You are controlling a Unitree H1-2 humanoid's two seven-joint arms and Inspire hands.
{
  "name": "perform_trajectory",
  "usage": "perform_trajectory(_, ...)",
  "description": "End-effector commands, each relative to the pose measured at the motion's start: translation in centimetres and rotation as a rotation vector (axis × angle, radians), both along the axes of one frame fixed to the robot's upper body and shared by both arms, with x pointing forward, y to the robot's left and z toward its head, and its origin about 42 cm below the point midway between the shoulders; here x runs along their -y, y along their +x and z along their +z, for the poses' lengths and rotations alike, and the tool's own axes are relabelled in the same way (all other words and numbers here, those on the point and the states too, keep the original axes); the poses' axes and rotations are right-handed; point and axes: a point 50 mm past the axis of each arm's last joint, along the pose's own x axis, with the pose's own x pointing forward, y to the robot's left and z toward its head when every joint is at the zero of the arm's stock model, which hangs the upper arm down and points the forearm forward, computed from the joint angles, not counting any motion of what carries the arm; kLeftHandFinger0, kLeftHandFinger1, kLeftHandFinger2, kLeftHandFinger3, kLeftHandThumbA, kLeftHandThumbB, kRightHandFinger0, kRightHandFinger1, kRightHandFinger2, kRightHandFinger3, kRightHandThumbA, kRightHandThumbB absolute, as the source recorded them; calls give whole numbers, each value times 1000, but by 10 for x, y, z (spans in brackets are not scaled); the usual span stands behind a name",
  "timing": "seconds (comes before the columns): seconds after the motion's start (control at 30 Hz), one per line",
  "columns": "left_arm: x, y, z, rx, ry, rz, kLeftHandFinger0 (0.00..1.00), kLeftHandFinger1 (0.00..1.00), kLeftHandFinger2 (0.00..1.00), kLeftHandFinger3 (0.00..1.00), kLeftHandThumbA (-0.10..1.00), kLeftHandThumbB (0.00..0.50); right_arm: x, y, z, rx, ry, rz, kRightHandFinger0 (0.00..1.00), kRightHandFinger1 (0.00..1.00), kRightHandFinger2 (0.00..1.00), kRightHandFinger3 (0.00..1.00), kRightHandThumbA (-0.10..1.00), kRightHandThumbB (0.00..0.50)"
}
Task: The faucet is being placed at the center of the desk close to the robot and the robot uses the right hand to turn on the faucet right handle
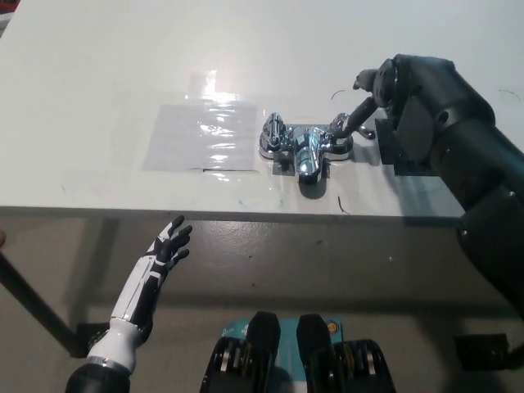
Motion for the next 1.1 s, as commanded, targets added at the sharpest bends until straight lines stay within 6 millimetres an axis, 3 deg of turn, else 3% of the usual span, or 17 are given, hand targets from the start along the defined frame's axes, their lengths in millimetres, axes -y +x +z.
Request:
perform_trajectory(0.0,-2,5,17,72,7,-2,1000,1000,1000,1000,1000,91,36,9,58,-16,-107,-28,1000,1000,1000,1000,795,281)
perform_trajectory(0.2,-2,6,19,71,-2,-7,1000,1000,1000,1000,1000,100,38,8,61,-63,-119,-43,1000,1000,1000,1000,806,288)
perform_trajectory(0.3,-1,7,20,75,3,-7,1000,1000,1000,1000,1000,100,41,8,64,-50,-117,-58,1000,1000,1000,1000,753,306)
perform_trajectory(0.33,-1,7,20,77,9,-6,1000,1000,1000,1000,1000,97,42,9,64,-20,-122,-58,1000,1000,1000,1000,716,346)
perform_trajectory(0.4,-1,8,21,77,6,-9,1000,1000,1000,1000,1000,101,46,11,64,56,-112,-58,1000,1000,1000,1000,646,360)
perform_trajectory(0.43,-1,8,21,80,6,-7,1000,1000,1000,1000,1000,94,48,11,65,55,-118,-49,1000,1000,1000,1000,689,335)
perform_trajectory(0.5,-1,8,21,80,5,-3,1000,1000,1000,1000,1000,103,53,12,66,107,-100,-88,1000,1000,1000,1000,714,364)
perform_trajectory(0.53,-1,8,21,81,5,-3,1000,1000,1000,1000,1000,104,56,13,67,141,-84,-105,1000,1000,1000,1000,699,341)
perform_trajectory(0.6,0,8,20,77,6,-6,1000,1000,1000,1000,1000,107,63,13,65,223,-63,-146,1000,1000,1000,1000,693,343)
perform_trajectory(0.67,-1,8,21,84,7,-12,1000,1000,1000,1000,1000,95,71,14,66,275,-51,-164,1000,1000,1000,1000,855,211)
perform_trajectory(0.7,-1,9,21,86,8,-11,1000,1000,1000,1000,1000,87,75,14,67,288,-42,-170,1000,1000,1000,1000,957,169)
perform_trajectory(0.73,-1,9,20,87,10,-8,1000,1000,1000,1000,1000,86,81,14,70,301,-24,-183,1000,1000,1000,1000,1000,136)
perform_trajectory(0.77,-1,8,20,87,11,-7,1000,1000,1000,1000,1000,86,86,14,72,312,-7,-196,1000,1000,1000,1000,1000,133)
perform_trajectory(0.9,-2,9,21,82,12,-9,1000,1000,1000,1000,1000,86,127,12,101,445,113,-289,1000,1000,1000,1000,1000,148)
perform_trajectory(1.03,-3,12,25,90,5,-1,1000,1000,1000,1000,1000,84,159,4,157,603,236,-300,1000,1000,1000,1000,1000,128)
perform_trajectory(1.07,-4,14,27,92,7,-1,1000,1000,1000,1000,1000,91,174,-4,182,703,292,-294,1000,1000,1000,1000,1000,141)
